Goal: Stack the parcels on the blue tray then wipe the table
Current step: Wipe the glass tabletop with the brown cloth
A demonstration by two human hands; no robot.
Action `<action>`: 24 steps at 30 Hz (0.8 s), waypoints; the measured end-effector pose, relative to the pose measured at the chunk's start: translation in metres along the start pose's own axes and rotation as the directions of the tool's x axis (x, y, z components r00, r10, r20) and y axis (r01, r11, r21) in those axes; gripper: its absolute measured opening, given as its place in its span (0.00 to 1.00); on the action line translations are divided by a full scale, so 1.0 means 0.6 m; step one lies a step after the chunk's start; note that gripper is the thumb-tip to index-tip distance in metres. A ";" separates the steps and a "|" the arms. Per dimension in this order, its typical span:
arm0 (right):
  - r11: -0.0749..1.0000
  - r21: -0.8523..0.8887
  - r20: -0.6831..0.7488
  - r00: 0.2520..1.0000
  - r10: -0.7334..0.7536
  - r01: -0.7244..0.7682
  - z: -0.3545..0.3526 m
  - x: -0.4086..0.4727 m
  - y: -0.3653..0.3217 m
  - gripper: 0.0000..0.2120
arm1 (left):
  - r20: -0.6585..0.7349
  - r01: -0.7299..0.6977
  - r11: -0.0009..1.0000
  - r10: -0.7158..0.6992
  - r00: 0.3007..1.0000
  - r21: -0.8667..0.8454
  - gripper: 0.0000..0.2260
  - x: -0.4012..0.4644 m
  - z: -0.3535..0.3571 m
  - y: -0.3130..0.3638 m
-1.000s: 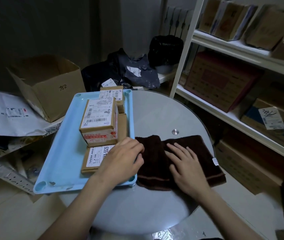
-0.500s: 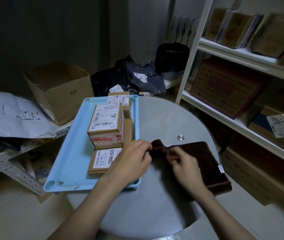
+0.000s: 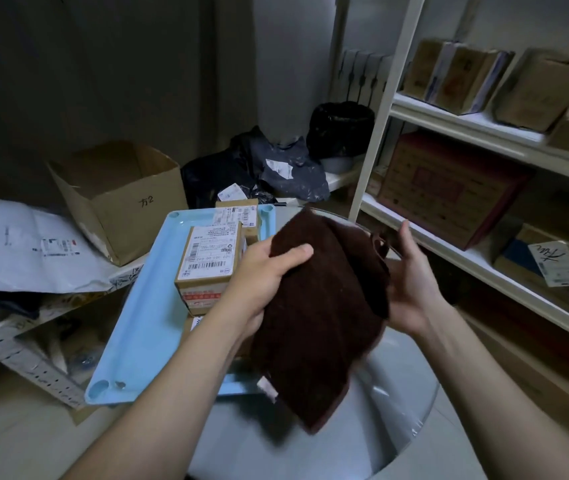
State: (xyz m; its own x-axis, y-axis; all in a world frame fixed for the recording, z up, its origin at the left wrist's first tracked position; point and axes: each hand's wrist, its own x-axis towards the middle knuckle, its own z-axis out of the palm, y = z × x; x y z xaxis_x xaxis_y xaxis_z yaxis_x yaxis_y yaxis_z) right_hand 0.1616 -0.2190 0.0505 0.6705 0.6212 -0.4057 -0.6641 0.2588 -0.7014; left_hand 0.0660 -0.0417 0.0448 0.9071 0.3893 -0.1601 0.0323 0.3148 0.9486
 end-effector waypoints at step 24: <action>0.978 -0.134 0.155 0.978 -0.138 0.159 -0.016 -0.005 0.016 0.34 | -0.190 0.150 0.984 -0.167 0.968 -0.099 0.03 0.004 0.002 0.043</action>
State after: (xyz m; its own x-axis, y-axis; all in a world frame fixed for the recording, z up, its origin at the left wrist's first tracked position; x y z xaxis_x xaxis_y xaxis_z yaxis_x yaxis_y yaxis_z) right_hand 0.1563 -0.2255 0.0393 0.6962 0.6868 -0.2088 -0.4986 0.2533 -0.8290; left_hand 0.0696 -0.0335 0.0692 0.7925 0.4886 -0.3650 0.1262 0.4541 0.8820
